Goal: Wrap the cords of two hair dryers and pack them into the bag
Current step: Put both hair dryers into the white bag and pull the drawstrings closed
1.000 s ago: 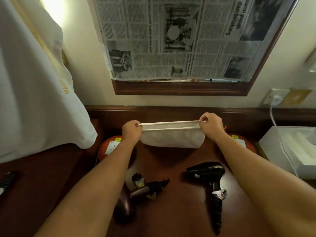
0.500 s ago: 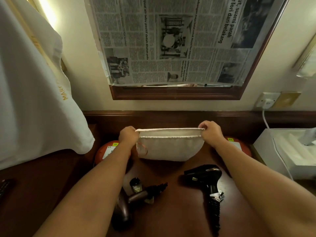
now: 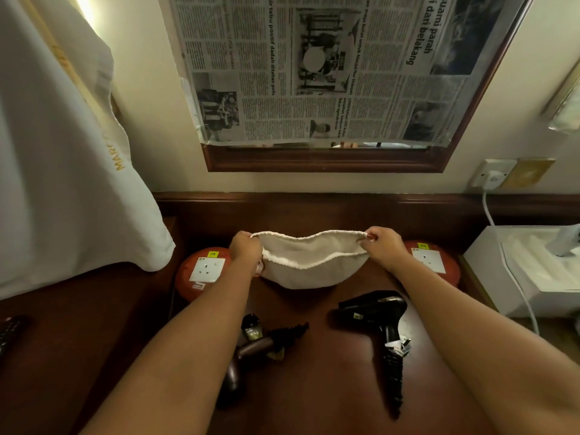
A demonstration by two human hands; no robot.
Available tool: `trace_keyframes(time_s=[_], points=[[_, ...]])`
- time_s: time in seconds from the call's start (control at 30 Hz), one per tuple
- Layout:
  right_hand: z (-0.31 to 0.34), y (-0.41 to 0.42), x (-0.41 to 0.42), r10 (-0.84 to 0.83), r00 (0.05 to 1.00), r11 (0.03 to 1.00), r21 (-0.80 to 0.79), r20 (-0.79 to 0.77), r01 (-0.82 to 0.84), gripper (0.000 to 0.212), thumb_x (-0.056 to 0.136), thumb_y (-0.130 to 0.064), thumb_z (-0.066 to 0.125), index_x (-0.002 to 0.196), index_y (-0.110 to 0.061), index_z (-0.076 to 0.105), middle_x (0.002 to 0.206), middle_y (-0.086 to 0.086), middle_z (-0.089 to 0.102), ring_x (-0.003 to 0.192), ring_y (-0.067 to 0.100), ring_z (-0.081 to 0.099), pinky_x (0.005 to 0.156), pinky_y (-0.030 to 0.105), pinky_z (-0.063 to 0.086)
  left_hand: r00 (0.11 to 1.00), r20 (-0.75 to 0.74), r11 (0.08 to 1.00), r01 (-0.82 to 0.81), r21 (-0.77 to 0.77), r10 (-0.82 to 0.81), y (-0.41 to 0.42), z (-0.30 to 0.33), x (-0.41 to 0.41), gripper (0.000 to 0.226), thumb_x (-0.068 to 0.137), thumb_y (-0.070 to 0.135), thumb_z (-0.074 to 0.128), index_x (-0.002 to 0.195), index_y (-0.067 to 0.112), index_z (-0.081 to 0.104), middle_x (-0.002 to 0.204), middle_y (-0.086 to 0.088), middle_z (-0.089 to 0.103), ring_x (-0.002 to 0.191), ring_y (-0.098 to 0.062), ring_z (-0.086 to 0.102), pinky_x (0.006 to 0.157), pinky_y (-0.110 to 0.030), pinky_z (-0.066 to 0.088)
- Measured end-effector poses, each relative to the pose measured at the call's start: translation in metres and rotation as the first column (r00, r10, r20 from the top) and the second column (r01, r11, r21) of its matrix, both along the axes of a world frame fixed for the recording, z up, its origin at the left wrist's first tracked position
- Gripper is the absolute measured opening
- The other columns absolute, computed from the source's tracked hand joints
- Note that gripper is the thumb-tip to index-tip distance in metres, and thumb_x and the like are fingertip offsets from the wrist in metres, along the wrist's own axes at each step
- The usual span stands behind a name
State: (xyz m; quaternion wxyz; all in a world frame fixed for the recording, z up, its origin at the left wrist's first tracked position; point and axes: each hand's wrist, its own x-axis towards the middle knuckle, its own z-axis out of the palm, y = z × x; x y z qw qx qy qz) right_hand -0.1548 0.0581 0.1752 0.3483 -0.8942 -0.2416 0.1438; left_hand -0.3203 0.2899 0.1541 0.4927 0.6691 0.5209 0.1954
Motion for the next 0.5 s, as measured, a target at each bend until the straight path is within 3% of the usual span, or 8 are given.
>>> trace_keyframes(time_s=[0.03, 0.13, 0.23, 0.37, 0.43, 0.5], points=[[-0.002, -0.001, -0.002, -0.007, 1.000, 1.000, -0.009, -0.003, 0.007, 0.019, 0.092, -0.017, 0.059, 0.074, -0.009, 0.060, 0.069, 0.005, 0.056, 0.066, 0.019, 0.050, 0.054, 0.028, 0.036, 1.000, -0.012, 1.000, -0.010, 0.004, 0.010, -0.004, 0.000, -0.001, 0.023, 0.093, 0.002, 0.043, 0.108, 0.004, 0.060, 0.112, -0.015, 0.062, 0.099, -0.034, 0.058, 0.070, -0.035, 0.049], [-0.005, -0.012, -0.004, -0.075, 0.997, 0.997, -0.009, 0.024, 0.075, 0.026, 0.094, -0.021, 0.057, 0.072, -0.007, 0.061, 0.067, 0.006, 0.056, 0.065, 0.019, 0.051, 0.053, 0.028, 0.036, 0.977, -0.201, 0.961, 0.126, 0.245, -0.076, -0.002, -0.008, -0.014, 0.019, 0.096, 0.005, 0.046, 0.111, 0.004, 0.058, 0.113, -0.016, 0.062, 0.103, -0.034, 0.058, 0.072, -0.033, 0.043], [-0.004, -0.018, -0.005, -0.169, 0.985, 0.986, -0.006, 0.031, 0.169, 0.020, 0.094, -0.016, 0.057, 0.080, -0.008, 0.068, 0.073, 0.007, 0.061, 0.069, 0.018, 0.055, 0.054, 0.025, 0.041, 0.875, -0.446, 0.805, 0.397, 0.441, -0.188, 0.010, -0.021, -0.030, 0.014, 0.094, 0.006, 0.049, 0.106, 0.006, 0.054, 0.106, -0.018, 0.062, 0.094, -0.033, 0.059, 0.073, -0.042, 0.049], [-0.005, -0.006, -0.009, -0.235, 0.972, 0.972, 0.011, 0.026, 0.235, 0.018, 0.091, -0.005, 0.052, 0.083, -0.005, 0.069, 0.079, 0.013, 0.065, 0.077, 0.029, 0.065, 0.064, 0.036, 0.056, 0.827, -0.498, 0.739, 0.502, 0.449, -0.260, 0.001, -0.028, -0.032, 0.019, 0.095, 0.010, 0.050, 0.113, 0.005, 0.052, 0.110, -0.017, 0.060, 0.096, -0.031, 0.058, 0.068, -0.036, 0.042], [-0.006, -0.003, -0.011, -0.239, 0.971, 0.970, 0.033, -0.030, 0.240, 0.019, 0.090, -0.002, 0.050, 0.087, -0.003, 0.069, 0.081, 0.017, 0.067, 0.073, 0.032, 0.068, 0.064, 0.039, 0.059, 0.777, -0.532, 0.694, 0.587, 0.417, -0.337, -0.010, -0.032, -0.030, 0.035, 0.093, 0.022, 0.054, 0.125, 0.011, 0.049, 0.122, -0.016, 0.054, 0.108, -0.033, 0.053, 0.078, -0.039, 0.045], [-0.007, -0.001, -0.013, -0.211, 0.974, 0.976, 0.045, -0.081, 0.215, 0.018, 0.090, -0.002, 0.049, 0.088, -0.002, 0.068, 0.080, 0.017, 0.065, 0.065, 0.026, 0.069, 0.056, 0.030, 0.056, 0.717, -0.584, 0.628, 0.664, 0.406, -0.381, -0.024, -0.038, -0.028, 0.061, 0.086, 0.037, 0.060, 0.140, 0.018, 0.040, 0.139, -0.015, 0.042, 0.126, -0.034, 0.039, 0.099, -0.042, 0.038]])
